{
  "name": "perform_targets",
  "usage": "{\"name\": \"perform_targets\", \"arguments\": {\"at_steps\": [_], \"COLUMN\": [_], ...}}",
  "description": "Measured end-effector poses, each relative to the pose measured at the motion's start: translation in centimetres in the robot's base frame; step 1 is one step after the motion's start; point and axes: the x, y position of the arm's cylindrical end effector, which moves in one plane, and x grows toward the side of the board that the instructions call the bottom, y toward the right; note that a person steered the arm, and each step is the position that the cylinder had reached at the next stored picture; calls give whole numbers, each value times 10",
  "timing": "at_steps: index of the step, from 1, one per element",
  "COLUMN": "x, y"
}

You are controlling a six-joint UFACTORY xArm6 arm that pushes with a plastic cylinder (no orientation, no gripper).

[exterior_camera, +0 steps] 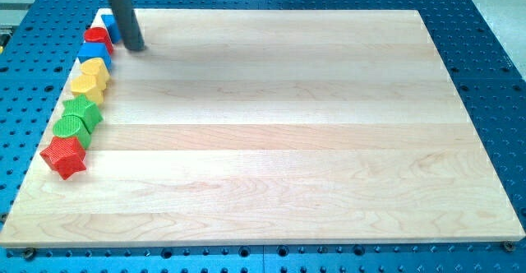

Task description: Push the triangle to the left side of the board

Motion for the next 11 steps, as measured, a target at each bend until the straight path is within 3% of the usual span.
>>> {"name": "perform_targets", "arguments": {"at_steps": [1,4,6,8,10,11], "x": [-41,-79,-78,-32,-33,-35], "y": [1,-33,-35,139,140,85]}}
